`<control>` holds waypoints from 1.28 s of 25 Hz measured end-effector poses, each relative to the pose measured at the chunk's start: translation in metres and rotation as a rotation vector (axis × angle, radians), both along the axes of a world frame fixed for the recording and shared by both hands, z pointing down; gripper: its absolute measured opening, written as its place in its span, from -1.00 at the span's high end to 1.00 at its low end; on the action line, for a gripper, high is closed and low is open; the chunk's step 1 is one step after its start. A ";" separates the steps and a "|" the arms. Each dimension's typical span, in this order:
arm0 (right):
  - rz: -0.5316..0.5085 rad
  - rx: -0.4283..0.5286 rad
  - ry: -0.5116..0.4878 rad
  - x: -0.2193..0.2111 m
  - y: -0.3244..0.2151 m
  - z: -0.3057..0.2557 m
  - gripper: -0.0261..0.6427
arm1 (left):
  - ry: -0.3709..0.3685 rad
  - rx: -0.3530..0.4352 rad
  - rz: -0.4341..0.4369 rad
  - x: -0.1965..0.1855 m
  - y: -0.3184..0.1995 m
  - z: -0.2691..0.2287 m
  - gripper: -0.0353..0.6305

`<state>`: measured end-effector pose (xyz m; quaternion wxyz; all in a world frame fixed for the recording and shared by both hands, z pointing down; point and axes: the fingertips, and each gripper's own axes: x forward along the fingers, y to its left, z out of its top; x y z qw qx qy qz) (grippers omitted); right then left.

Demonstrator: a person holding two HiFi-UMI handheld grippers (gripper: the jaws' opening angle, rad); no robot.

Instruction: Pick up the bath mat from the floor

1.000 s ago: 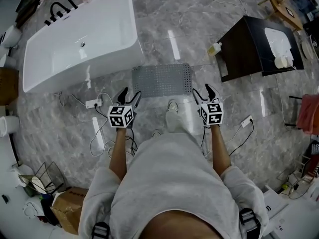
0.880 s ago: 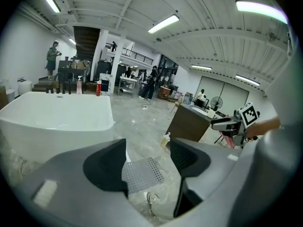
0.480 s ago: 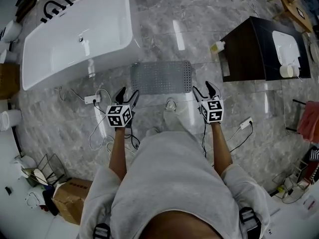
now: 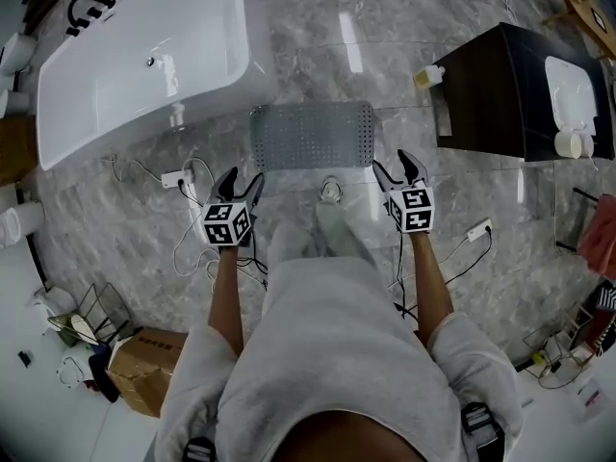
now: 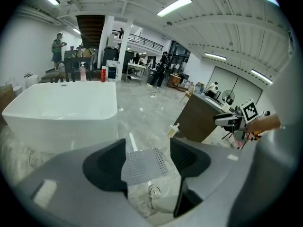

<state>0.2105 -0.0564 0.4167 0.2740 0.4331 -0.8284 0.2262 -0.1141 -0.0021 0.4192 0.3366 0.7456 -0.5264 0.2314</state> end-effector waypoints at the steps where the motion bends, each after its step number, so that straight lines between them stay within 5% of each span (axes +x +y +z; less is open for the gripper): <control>1: -0.003 -0.004 0.000 0.000 -0.001 0.003 0.07 | 0.001 -0.008 -0.001 0.001 -0.001 0.005 0.01; 15: -0.018 -0.086 0.014 -0.014 -0.008 0.070 0.07 | 0.005 -0.088 0.011 -0.011 -0.007 0.069 0.01; 32: 0.082 -0.129 0.036 -0.041 0.001 0.160 0.07 | 0.026 -0.139 0.046 -0.059 -0.006 0.167 0.01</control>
